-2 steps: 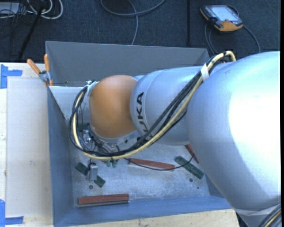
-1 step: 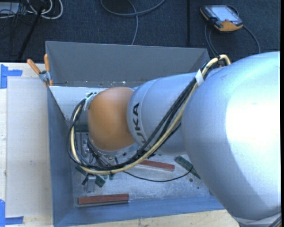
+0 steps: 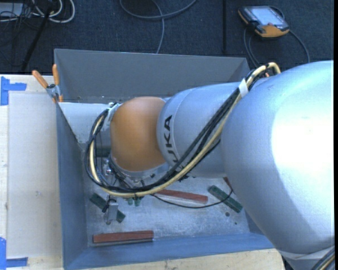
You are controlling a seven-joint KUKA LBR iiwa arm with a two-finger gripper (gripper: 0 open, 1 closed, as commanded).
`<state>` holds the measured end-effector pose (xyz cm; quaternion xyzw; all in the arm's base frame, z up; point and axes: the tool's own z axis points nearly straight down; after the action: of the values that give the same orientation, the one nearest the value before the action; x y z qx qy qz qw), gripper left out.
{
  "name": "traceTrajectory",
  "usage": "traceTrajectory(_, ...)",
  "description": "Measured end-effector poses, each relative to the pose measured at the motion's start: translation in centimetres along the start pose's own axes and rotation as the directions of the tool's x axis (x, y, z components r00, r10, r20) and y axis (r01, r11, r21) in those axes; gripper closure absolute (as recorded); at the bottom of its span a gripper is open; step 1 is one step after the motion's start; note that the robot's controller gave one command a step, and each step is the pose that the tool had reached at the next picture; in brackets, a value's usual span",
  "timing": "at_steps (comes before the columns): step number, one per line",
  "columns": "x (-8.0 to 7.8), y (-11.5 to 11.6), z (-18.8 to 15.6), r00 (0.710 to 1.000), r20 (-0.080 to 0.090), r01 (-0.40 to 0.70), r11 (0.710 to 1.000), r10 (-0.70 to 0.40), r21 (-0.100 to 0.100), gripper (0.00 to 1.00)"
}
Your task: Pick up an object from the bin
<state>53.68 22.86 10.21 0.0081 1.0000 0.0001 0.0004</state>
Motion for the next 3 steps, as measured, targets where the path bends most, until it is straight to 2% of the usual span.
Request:
traceTrajectory(1, 1.8, -0.6, 2.8, 0.977, -0.003, -0.211, 0.977, 0.211, 0.002, 0.0)
traceTrajectory(2, 0.7, -0.2, 3.3, 0.989, -0.001, -0.145, 0.989, 0.145, 0.001, 1.0)
traceTrajectory(3, 0.8, -0.2, 3.3, 0.989, -0.001, -0.147, 0.989, 0.147, 0.001, 1.0)
